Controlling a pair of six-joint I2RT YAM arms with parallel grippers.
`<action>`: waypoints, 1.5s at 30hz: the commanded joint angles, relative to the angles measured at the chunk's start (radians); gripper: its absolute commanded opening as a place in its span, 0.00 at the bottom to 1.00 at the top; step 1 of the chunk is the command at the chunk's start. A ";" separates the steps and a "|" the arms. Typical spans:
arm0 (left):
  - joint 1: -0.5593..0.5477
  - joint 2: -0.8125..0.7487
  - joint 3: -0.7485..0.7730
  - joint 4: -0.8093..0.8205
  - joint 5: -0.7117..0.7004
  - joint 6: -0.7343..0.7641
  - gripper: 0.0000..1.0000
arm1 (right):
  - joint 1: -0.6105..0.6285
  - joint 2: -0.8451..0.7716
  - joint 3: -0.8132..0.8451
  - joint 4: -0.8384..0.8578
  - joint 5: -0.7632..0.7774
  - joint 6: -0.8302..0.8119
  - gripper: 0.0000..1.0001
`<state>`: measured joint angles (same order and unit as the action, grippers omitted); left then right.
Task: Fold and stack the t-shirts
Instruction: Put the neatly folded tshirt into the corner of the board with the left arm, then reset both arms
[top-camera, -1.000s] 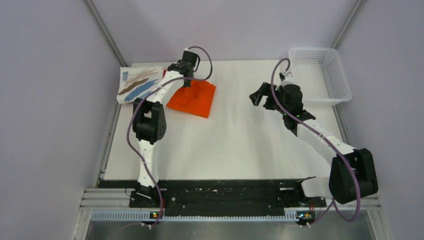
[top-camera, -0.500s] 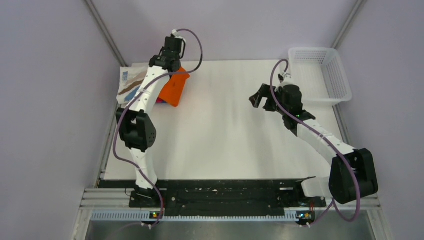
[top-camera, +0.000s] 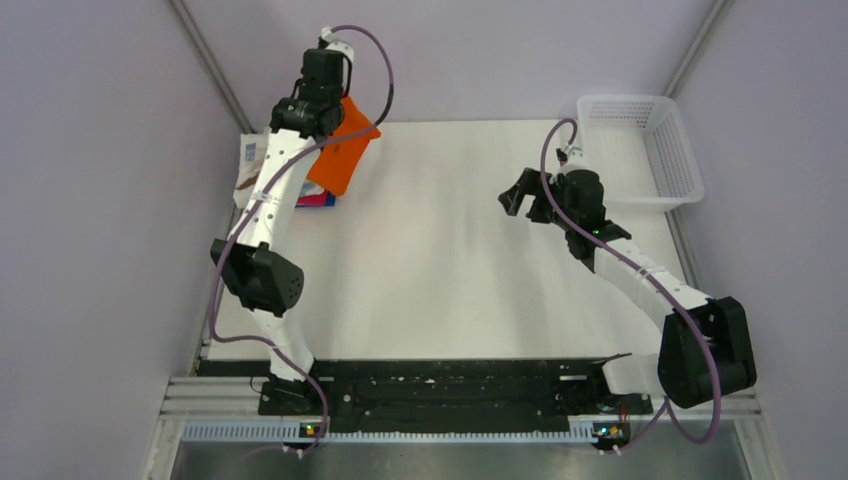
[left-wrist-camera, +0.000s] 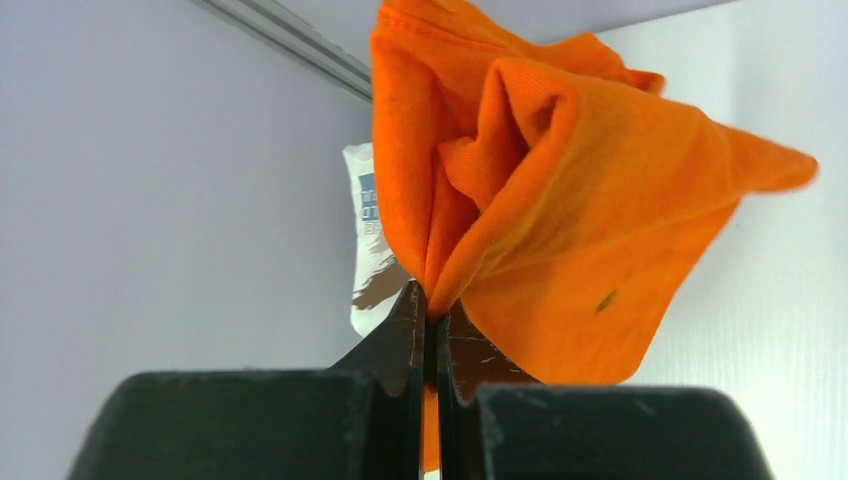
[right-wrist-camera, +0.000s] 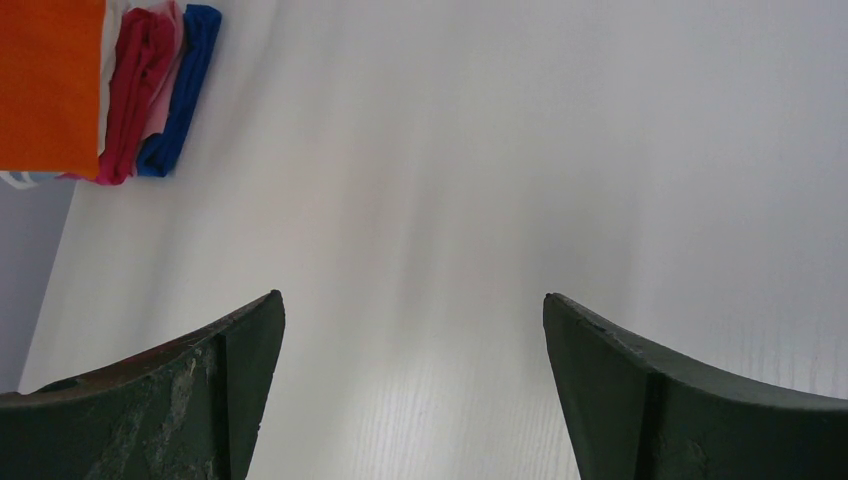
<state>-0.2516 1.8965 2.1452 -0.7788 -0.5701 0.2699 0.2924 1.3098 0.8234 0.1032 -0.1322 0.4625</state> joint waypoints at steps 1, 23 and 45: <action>0.038 -0.077 0.002 0.084 -0.050 0.042 0.00 | 0.005 -0.009 0.015 0.017 0.016 -0.013 0.99; 0.429 0.355 0.213 0.089 0.119 -0.191 0.00 | 0.005 0.106 0.073 -0.061 0.100 -0.035 0.99; 0.434 0.115 0.081 0.016 0.345 -0.442 0.99 | 0.004 0.019 0.036 -0.099 0.129 -0.001 0.99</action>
<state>0.1944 2.2345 2.2837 -0.7856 -0.3702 -0.0616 0.2924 1.4269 0.8528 -0.0055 -0.0250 0.4461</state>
